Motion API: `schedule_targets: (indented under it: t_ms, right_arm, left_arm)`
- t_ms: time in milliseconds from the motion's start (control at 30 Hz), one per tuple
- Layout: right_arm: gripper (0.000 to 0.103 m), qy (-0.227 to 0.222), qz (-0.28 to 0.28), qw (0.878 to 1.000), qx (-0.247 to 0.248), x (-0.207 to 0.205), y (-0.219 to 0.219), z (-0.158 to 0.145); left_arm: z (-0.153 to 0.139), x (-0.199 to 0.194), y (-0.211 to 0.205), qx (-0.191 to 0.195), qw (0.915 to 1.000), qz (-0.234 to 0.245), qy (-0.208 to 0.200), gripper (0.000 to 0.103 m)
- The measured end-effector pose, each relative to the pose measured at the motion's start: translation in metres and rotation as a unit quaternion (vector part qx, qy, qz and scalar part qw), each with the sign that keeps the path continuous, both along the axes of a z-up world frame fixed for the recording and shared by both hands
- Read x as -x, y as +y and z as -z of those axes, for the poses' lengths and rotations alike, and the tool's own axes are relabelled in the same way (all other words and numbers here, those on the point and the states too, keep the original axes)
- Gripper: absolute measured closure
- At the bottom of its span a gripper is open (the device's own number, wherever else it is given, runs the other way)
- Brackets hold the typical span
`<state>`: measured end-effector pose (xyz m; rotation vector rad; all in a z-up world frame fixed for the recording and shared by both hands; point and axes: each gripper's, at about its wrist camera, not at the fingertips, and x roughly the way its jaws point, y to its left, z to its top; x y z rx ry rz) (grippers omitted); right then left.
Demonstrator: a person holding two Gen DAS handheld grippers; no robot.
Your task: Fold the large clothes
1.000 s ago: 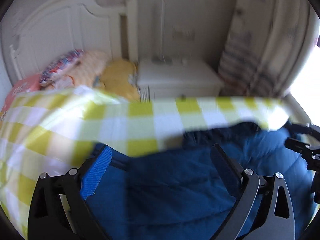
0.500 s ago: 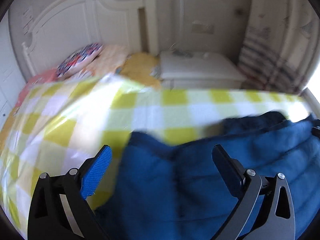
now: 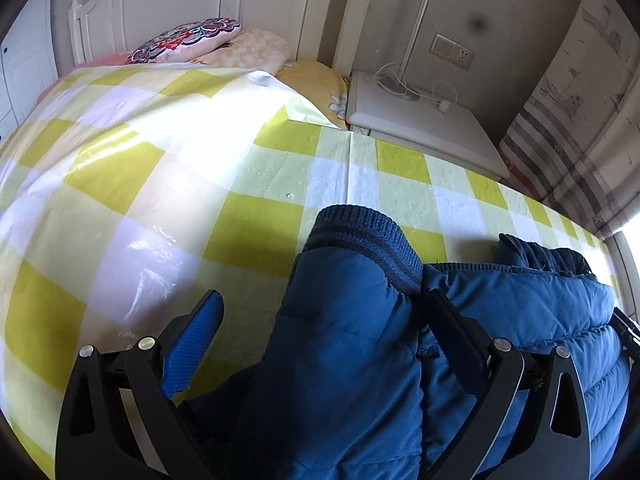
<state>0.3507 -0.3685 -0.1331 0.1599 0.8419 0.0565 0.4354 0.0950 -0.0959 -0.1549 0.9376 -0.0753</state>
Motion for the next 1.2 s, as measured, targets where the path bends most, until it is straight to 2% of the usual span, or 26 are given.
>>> schedule_targets:
  t_ms: [667,867,933,1000,1067,1133,1200]
  right_arm:
    - [0.030,-0.001,0.003,1.000,0.009,0.002,0.002,0.000]
    - [0.028,0.001,0.002,1.000,0.017,0.001,0.004,0.000]
    - [0.026,0.018,-0.005,1.000,0.023,-0.002,0.006,-0.002]
    - [0.026,0.042,-0.004,0.997,0.067,-0.002,0.015,-0.017]
    - [0.026,0.020,-0.022,0.997,0.069,0.010,0.029,-0.036]
    - [0.024,-0.002,-0.054,0.996,0.073,0.027,0.052,-0.052]
    - [0.011,-0.010,-0.083,0.993,0.080,0.037,0.073,-0.054]
  left_arm:
    - [0.005,-0.004,0.001,0.010,0.9999,-0.001,0.002,0.004]
    - [0.004,-0.004,-0.002,0.002,1.0000,0.002,0.002,0.004]
    - [-0.002,-0.004,-0.006,-0.008,0.9999,0.012,0.002,0.004]
    - [-0.019,0.006,-0.015,-0.040,0.9987,0.026,-0.018,0.004]
    - [-0.041,0.028,-0.029,-0.043,0.9953,0.063,-0.059,0.004]
    - [-0.050,0.042,-0.045,-0.046,0.9921,0.094,-0.070,0.004]
    - [-0.046,0.052,-0.066,-0.059,0.9882,0.124,-0.067,0.004]
